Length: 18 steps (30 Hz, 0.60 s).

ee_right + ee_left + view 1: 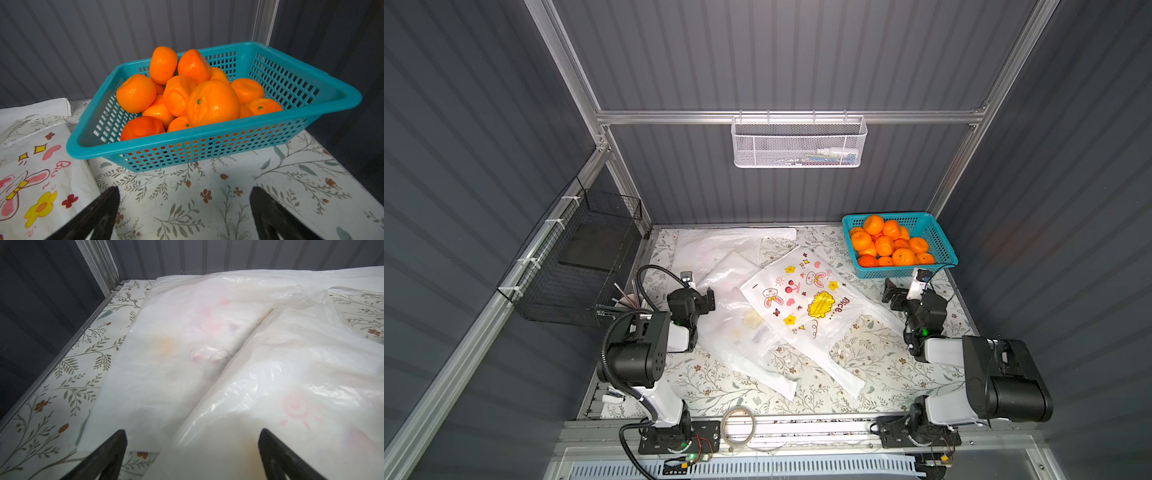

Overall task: Place the oranges into plastic bags & tie knots
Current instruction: Open the plastic bag at the center of the board.

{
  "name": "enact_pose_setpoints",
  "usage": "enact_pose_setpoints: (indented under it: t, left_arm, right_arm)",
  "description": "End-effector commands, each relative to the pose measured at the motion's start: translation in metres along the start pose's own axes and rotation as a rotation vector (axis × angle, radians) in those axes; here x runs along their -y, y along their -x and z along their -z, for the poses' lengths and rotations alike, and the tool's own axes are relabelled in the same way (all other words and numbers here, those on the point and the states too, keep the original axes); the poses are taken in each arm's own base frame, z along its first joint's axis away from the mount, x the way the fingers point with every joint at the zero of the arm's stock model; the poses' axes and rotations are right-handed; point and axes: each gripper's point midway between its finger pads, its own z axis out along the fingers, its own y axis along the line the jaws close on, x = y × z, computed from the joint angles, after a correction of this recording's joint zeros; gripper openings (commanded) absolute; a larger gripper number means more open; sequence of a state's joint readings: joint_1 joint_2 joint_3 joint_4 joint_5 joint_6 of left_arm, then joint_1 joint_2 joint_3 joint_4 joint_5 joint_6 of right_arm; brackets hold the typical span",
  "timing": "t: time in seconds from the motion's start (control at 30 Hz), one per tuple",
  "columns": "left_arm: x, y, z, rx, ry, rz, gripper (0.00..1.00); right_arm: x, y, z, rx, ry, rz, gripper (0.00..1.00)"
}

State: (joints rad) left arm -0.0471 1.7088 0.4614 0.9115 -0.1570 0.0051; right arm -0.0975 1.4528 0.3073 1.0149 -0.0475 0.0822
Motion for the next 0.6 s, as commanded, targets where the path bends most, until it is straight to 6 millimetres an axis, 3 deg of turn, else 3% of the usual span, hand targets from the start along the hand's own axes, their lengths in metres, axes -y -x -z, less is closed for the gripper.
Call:
enact_pose_setpoints:
  t: [0.0,0.3,0.47,0.57]
  left_arm:
    - [0.002,0.001,-0.002,0.004,-0.001,-0.008,1.00]
    - [-0.009,0.022,0.038,0.172,0.036,0.028,1.00]
    - [-0.011,0.057,0.059,0.175,0.033,0.043,1.00]
    - [-0.006,0.092,0.069,0.132,-0.008,0.063,1.00]
  right_arm:
    - [0.001,-0.003,-0.002,-0.013,-0.006,-0.005,0.99]
    - [0.005,0.004,0.022,0.112,-0.029,-0.014,0.99]
    - [0.009,0.017,0.045,0.179,-0.061,-0.028,0.99]
    - [0.013,0.020,0.054,0.120,-0.089,-0.090,0.99]
